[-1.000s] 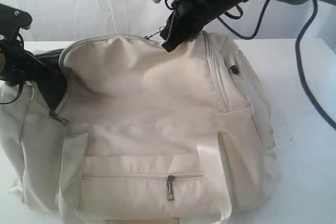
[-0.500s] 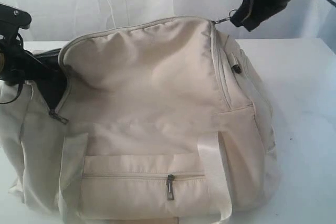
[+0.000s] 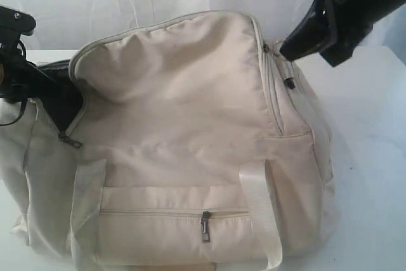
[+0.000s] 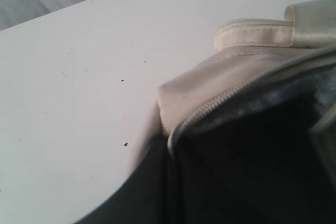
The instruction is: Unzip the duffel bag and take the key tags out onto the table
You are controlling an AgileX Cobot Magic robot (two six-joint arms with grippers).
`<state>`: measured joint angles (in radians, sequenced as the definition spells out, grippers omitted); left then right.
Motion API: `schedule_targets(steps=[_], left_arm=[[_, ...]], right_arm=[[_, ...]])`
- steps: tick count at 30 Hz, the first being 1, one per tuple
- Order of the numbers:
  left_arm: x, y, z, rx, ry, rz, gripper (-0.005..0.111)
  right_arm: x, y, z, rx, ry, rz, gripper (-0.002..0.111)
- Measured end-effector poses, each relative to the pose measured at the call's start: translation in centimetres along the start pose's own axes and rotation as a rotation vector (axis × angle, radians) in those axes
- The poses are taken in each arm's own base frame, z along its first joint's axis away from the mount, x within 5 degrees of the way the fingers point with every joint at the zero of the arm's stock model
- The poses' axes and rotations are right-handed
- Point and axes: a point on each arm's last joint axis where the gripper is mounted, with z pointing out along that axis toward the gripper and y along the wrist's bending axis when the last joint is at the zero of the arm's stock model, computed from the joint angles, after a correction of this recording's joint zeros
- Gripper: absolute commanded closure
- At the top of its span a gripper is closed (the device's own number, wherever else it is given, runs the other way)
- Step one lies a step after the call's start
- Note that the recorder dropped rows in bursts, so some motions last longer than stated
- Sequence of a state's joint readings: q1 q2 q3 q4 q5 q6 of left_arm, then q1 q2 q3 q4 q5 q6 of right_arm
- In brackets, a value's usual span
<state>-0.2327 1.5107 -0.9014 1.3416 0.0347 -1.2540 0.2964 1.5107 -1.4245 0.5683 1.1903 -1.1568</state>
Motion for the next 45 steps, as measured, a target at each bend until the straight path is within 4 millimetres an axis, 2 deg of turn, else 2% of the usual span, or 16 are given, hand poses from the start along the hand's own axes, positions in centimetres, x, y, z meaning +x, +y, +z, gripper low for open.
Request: schedule_targets(steps=[4, 10, 15, 21, 27, 31, 33, 36, 38, 41, 45], left_arm=[[0.0, 0.0, 0.0, 0.0, 0.0, 0.0, 0.107], [0.0, 0.0, 0.0, -0.002, 0.001, 0.0, 0.107], [0.0, 0.0, 0.0, -0.002, 0.001, 0.0, 0.107], [0.0, 0.0, 0.0, -0.001, 0.002, -0.006, 0.107], [0.0, 0.0, 0.0, 0.004, 0.0, -0.007, 0.107], [0.0, 0.0, 0.0, 0.005, 0.0, -0.009, 0.107], [0.0, -0.1, 0.0, 0.006, -0.001, -0.009, 0.105], [0.0, -0.1, 0.0, 0.006, -0.001, -0.009, 0.094], [0.0, -0.1, 0.0, 0.006, -0.001, -0.009, 0.08], [0.0, 0.0, 0.0, 0.001, 0.002, -0.009, 0.062], [-0.2, 0.2, -0.4, -0.006, -0.008, -0.013, 0.047]], right_arm=[[1.0, 2.0, 1.1, -0.054, 0.049, 0.013, 0.108], [1.8, 5.5, 0.3, -0.076, 0.053, 0.034, 0.108], [3.5, 8.0, 0.2, -0.091, 0.1, 0.057, 0.108], [5.3, 10.1, 0.1, -0.075, 0.154, 0.129, 0.108], [6.2, 11.4, -0.5, -0.055, 0.148, 0.163, 0.107], [6.3, 11.8, -1.0, -0.042, 0.135, 0.158, 0.095], [6.3, 11.8, -1.1, -0.035, 0.129, 0.156, 0.082], [6.1, 11.6, -1.1, -0.007, 0.109, 0.155, 0.059], [5.9, 11.2, -1.1, 0.04, 0.075, 0.152, 0.046], [5.2, 10.1, -1.2, 0.155, -0.01, 0.196, 0.042], [3.9, 7.9, -1.8, 0.375, -0.213, 0.314, 0.042]])
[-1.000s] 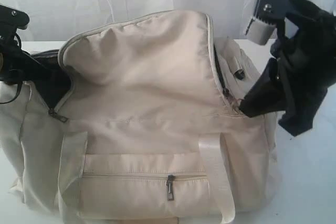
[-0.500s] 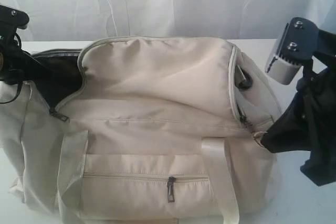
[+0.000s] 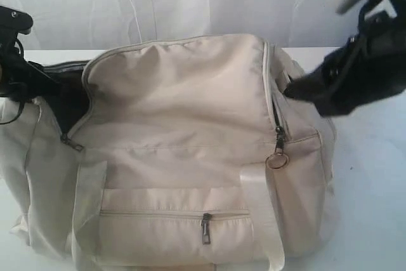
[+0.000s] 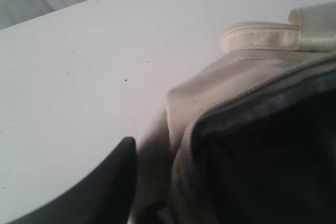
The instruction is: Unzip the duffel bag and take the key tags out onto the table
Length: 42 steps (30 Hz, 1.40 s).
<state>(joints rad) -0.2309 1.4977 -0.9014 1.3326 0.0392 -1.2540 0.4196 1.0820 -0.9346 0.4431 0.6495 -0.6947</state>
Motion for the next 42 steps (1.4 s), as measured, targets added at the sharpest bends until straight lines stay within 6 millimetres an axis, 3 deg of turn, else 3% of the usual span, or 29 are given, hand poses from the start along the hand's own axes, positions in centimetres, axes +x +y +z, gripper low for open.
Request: schedule_targets(steps=[3, 7, 16, 21, 26, 32, 37, 42], left_arm=[[-0.6, 0.5, -1.0, -0.02, -0.029, -0.009, 0.045], [-2.0, 1.4, -3.3, -0.038, -0.109, -0.031, 0.045], [-4.9, 3.3, -11.6, -0.028, -0.379, -0.116, 0.045], [-5.4, 4.3, -15.9, -0.029, -0.503, -0.189, 0.045], [-5.3, 5.1, -19.9, -0.027, -0.616, -0.243, 0.045], [-2.6, 5.3, -23.1, -0.027, -0.69, -0.272, 0.045], [1.0, 4.8, -23.9, 0.012, -0.689, -0.344, 0.045], [4.4, 4.2, -24.1, 0.034, -0.694, -0.36, 0.045]], right_arm=[[-1.2, -1.1, 0.3, 0.105, -0.134, 0.075, 0.042], [-1.6, -1.9, 1.4, 0.139, -0.187, 0.151, 0.042], [-0.5, -3.0, 6.7, 0.109, -0.117, 0.33, 0.042], [0.0, -3.6, 9.1, 0.11, -0.082, 0.386, 0.042], [-0.7, -4.2, 10.2, 0.123, -0.11, 0.438, 0.042], [-2.4, -3.6, 10.5, 0.079, -0.136, 0.42, 0.042], [-2.8, -2.1, 10.8, 0.023, -0.121, 0.394, 0.042], [-2.4, -1.9, 11.8, 0.005, -0.095, 0.424, 0.043]])
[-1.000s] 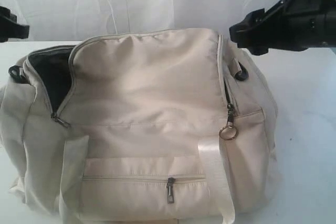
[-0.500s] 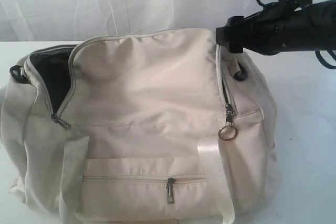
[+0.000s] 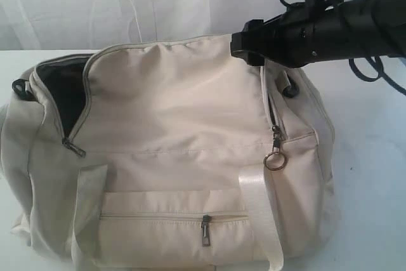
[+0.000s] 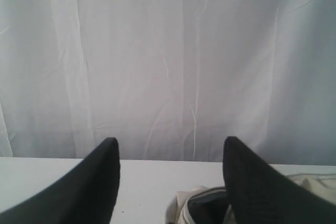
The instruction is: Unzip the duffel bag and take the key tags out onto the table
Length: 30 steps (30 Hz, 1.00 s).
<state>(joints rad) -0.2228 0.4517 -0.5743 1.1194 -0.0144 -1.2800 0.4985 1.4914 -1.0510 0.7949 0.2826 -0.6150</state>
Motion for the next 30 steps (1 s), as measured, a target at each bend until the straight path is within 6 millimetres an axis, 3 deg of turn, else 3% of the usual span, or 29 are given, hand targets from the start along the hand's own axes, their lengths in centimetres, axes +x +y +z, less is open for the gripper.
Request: schedule_targets(steps=[9, 15, 17, 24, 30], left_arm=[[2.4, 0.4, -1.6, 0.002, 0.003, -0.001, 0.045], [3.2, 0.5, -1.6, -0.001, 0.027, 0.002, 0.045], [3.3, 0.5, -1.6, -0.001, 0.029, 0.003, 0.045], [3.3, 0.5, -1.6, -0.001, 0.029, 0.003, 0.045], [3.3, 0.5, -1.6, -0.001, 0.029, 0.003, 0.045]], right_arm=[[0.5, -0.4, 1.1, 0.013, 0.015, 0.029, 0.067], [0.2, -0.5, 1.1, 0.023, -0.016, 0.063, 0.101], [0.2, -0.5, 1.1, 0.024, -0.018, 0.057, 0.107], [-0.5, 0.2, 0.9, -0.033, 0.011, -0.034, 0.108], [-1.7, 1.6, -0.7, -0.134, 0.031, -0.171, 0.108]])
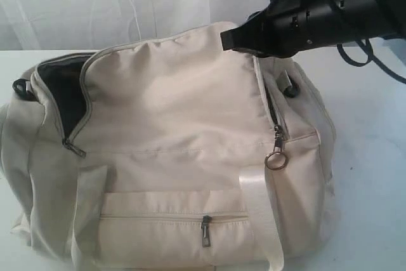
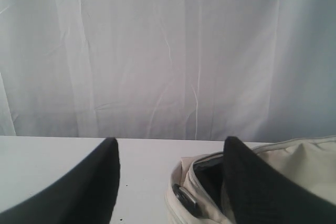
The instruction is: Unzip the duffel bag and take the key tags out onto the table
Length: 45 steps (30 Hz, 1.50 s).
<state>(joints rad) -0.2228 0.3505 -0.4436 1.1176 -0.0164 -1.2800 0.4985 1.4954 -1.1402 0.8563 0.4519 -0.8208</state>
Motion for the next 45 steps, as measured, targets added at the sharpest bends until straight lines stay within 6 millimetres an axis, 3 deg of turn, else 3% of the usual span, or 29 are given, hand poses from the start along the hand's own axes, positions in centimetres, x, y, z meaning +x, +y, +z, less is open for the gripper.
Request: schedule_targets(steps=[6, 17, 27, 33, 36, 40, 45], left_arm=[[0.0, 0.0, 0.0, 0.0, 0.0, 0.0, 0.045], [0.0, 0.0, 0.0, 0.0, 0.0, 0.0, 0.045], [0.1, 0.3, 0.0, -0.027, 0.013, 0.0, 0.045], [0.6, 0.2, 0.0, -0.023, 0.035, -0.059, 0.045], [2.0, -0.1, 0.3, 0.011, 0.068, -0.072, 0.045], [5.0, -1.0, 1.6, 0.105, 0.167, -0.137, 0.045], [5.8, -3.1, 3.3, 0.298, 0.225, -0.303, 0.045]], right_arm=[[0.3, 1.7, -1.6, -0.133, 0.067, -0.156, 0.108], [2.4, 5.2, -5.0, -0.539, 0.277, -0.405, 0.108], [2.8, 8.2, -7.5, -0.647, 0.274, -0.514, 0.108], [5.7, 9.9, -6.9, -0.674, 0.435, -0.516, 0.108], [7.0, 10.9, -6.8, -0.698, 0.496, -0.517, 0.108], [9.4, 13.0, -6.7, -0.729, 0.614, -0.54, 0.108], [11.8, 14.5, -6.8, -0.751, 0.71, -0.568, 0.108]])
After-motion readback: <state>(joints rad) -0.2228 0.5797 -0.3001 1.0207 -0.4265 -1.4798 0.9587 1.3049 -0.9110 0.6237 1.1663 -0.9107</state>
